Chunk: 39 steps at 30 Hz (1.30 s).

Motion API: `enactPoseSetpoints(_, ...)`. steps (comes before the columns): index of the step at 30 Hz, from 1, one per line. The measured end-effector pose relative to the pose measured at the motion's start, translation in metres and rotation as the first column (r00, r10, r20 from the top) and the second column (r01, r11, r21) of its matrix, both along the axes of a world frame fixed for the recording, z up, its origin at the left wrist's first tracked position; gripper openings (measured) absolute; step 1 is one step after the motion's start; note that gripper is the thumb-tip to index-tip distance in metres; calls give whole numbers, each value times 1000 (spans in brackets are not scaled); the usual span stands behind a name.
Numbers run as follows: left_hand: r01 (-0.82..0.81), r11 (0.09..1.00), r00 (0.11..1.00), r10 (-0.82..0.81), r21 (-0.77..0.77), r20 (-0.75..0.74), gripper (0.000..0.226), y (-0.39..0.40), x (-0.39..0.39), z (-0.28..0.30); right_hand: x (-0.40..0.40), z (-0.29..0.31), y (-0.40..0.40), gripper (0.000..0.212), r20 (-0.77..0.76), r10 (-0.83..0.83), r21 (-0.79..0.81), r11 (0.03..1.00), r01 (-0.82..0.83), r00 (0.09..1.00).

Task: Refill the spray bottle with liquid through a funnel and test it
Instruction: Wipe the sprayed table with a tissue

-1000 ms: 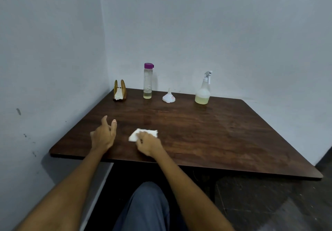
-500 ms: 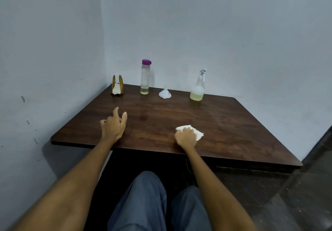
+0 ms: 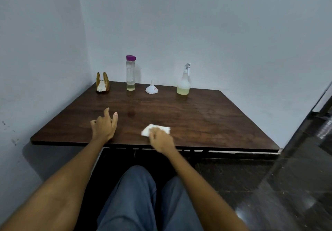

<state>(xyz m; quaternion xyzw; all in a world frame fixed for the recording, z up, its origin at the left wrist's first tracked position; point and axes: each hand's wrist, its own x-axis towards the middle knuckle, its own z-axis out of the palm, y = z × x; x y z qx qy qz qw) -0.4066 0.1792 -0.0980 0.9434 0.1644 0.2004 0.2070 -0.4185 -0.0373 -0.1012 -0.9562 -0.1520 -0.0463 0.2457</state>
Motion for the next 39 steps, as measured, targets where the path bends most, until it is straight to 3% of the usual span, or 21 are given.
enactPoseSetpoints(4, 58, 998, 998, -57, 19, -11, 57, -13, 3, -1, 11, -12, -80, 40, 50, -411, 28, 911, 410, 910)
enactPoseSetpoints(7, 44, 999, 999, -44, -7, -4, 57, -15, 2, -1, 17, -12, -84, 44, 76, -531, 13, 847, 532, 844)
enactPoseSetpoints(10, 14, 999, 1000, -13, -41, 24, 56, -8, -2, -3, 15, -5, -31, 48, 10, -596, 19, 803, 595, 803)
enactPoseSetpoints(13, -25, 996, 999, 29, -89, 43, 57, 9, -1, -9, -17, -12, 48, 49, 59, -372, -75, 924, 376, 926)
enactPoseSetpoints(15, -82, 984, 995, 91, -160, 48, 57, 21, 2, -14, -38, -24, 88, 44, -4, -176, -122, 977, 174, 984)
enactPoseSetpoints(17, -132, 963, 986, 151, -235, 64, 56, 27, 2, -20, -48, -35, 107, 43, 57, 8, -153, 988, 1, 998)
enactPoseSetpoints(20, -135, 967, 981, 161, -218, 106, 54, 28, -2, -23, -39, -31, 91, 45, 281, 180, -157, 978, -140, 943)
enactPoseSetpoints(22, -126, 969, 983, 152, -215, 108, 54, 26, -4, -21, -25, -30, 56, 39, 389, 54, -181, 983, 18, 920)
enactPoseSetpoints(24, -116, 966, 984, 143, -231, 103, 54, 18, -3, -20, -9, -32, 10, 43, 338, -188, -177, 950, 258, 922)
enactPoseSetpoints(26, -102, 967, 987, 128, -234, 98, 53, 6, -2, -19, 10, -38, -32, 55, 275, -413, -147, 875, 462, 869)
enactPoseSetpoints(28, -75, 974, 989, 101, -213, 111, 52, -4, -1, -19, 22, -34, -57, 58, 132, -498, -115, 851, 512, 857)
enactPoseSetpoints(30, -55, 979, 990, 79, -196, 117, 51, -7, -1, -19, 33, -25, -65, 58, 84, -558, -79, 822, 564, 826)
enactPoseSetpoints(32, -64, 979, 990, 88, -195, 114, 51, -2, 3, -19, 32, -17, -45, 57, 124, -516, -110, 842, 528, 848)
enactPoseSetpoints(36, -144, 970, 962, 184, -196, 204, 45, 17, 14, -20, 6, -16, 53, 39, 295, -174, -115, 970, 216, 940)
enactPoseSetpoints(39, -212, 947, 928, 272, -241, 253, 40, 33, 21, -15, 11, -8, 125, 46, 138, 116, -69, 992, -108, 984)
